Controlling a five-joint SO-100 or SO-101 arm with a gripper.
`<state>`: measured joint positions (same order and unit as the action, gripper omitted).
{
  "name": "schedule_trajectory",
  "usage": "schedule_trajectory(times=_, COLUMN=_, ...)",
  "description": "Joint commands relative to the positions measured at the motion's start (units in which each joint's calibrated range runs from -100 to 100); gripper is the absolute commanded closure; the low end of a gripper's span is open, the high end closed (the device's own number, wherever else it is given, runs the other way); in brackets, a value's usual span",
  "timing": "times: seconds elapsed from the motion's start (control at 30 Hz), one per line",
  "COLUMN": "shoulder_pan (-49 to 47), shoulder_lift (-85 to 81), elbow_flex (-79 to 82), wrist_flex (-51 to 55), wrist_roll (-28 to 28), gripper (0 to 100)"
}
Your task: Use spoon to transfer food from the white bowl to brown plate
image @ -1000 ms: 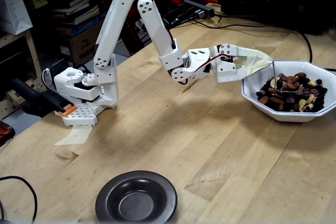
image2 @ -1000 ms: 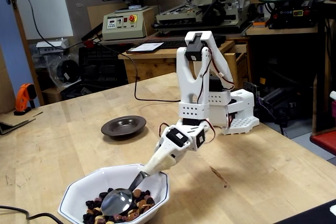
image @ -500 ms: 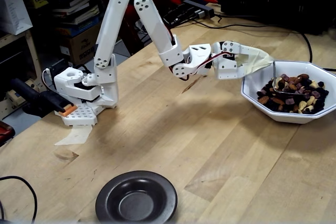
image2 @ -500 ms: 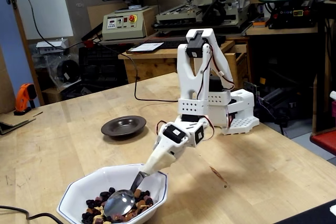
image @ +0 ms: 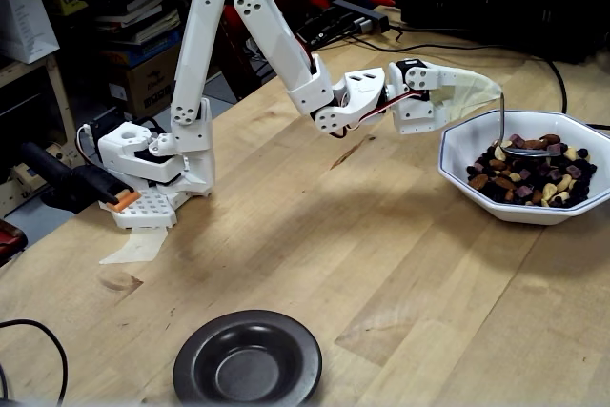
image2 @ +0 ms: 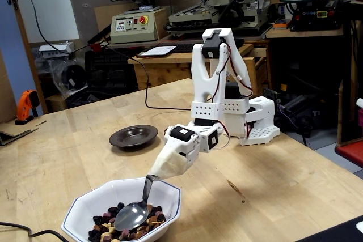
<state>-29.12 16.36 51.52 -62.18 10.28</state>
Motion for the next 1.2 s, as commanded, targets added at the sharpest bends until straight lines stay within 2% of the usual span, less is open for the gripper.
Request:
schedule_trajectory(times=0.0, shoulder_pan=1.12, shoulder_lift=-5.36, elbow_flex=-1.43, wrist_flex=-0.35, wrist_roll=-0.1, gripper=96)
schedule_trajectory(times=0.33, shoulder_pan=5.05, shoulder_lift=-5.53, elbow_flex=-2.05, wrist_flex=-0.35, wrist_roll=-0.29, gripper=96)
schedule_trajectory(times=0.57, shoulder_pan=5.05, shoulder_lift=-13.15, elbow_flex=-1.78, wrist_flex=0.68, wrist_roll=-3.42, gripper=96)
schedule_trajectory(times=0.83, shoulder_pan=5.12, shoulder_lift=-20.68, elbow_flex=-1.16, wrist_flex=8.11, wrist_roll=-5.13, gripper=96)
schedule_trajectory(times=1.17, shoulder_pan=5.05, shoulder_lift=-26.93, elbow_flex=-1.16, wrist_flex=26.06, wrist_roll=-6.98, gripper=96)
